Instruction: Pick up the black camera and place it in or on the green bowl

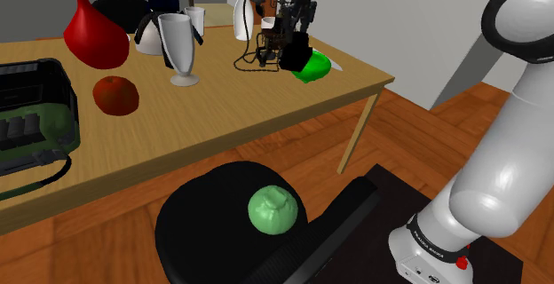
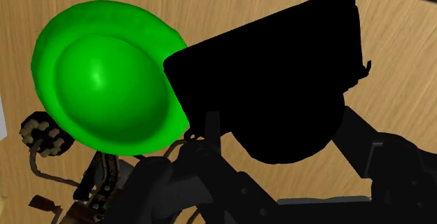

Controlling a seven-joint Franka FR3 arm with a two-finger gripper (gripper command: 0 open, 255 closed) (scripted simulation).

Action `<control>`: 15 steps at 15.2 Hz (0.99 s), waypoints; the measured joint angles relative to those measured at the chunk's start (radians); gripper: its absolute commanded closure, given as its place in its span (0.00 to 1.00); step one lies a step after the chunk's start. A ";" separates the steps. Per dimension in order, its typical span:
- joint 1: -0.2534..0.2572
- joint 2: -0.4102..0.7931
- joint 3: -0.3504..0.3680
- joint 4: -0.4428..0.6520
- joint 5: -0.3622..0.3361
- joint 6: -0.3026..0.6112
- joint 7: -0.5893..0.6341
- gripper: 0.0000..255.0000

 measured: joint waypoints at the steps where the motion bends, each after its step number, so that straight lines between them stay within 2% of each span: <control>1: -0.013 0.003 -0.009 0.004 0.001 0.000 -0.021 1.00; 5: -0.064 0.019 -0.044 0.025 0.008 -0.002 -0.108 1.00; 11: -0.145 0.100 -0.093 0.136 0.020 -0.026 -0.238 1.00; 15: -0.156 0.094 -0.099 0.080 0.022 0.028 -0.254 1.00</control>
